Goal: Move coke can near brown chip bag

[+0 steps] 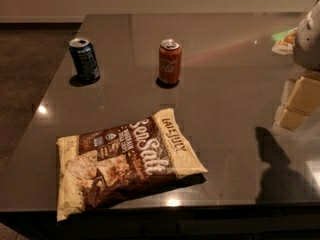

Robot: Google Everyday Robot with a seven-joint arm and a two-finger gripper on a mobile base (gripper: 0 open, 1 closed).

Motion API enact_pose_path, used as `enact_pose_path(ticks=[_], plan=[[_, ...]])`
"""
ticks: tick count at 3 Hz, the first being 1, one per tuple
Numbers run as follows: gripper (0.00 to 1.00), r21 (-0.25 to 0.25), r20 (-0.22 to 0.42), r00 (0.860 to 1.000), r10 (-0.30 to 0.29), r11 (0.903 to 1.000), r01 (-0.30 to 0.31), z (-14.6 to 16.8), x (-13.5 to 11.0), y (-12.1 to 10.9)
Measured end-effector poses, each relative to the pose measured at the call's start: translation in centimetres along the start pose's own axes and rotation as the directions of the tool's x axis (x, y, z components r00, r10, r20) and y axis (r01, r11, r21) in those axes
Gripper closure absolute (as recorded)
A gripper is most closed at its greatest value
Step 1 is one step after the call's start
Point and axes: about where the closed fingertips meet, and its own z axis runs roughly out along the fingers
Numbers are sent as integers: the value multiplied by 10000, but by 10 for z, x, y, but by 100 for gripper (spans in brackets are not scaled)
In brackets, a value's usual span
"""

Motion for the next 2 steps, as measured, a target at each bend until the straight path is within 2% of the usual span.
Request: enact_pose_path(ticks=[1,2], plan=[[0,31,13,10000,18,10000,-18,0,-1,-1],[0,271,195,9990,398,9988,-403,6,-6,-18]])
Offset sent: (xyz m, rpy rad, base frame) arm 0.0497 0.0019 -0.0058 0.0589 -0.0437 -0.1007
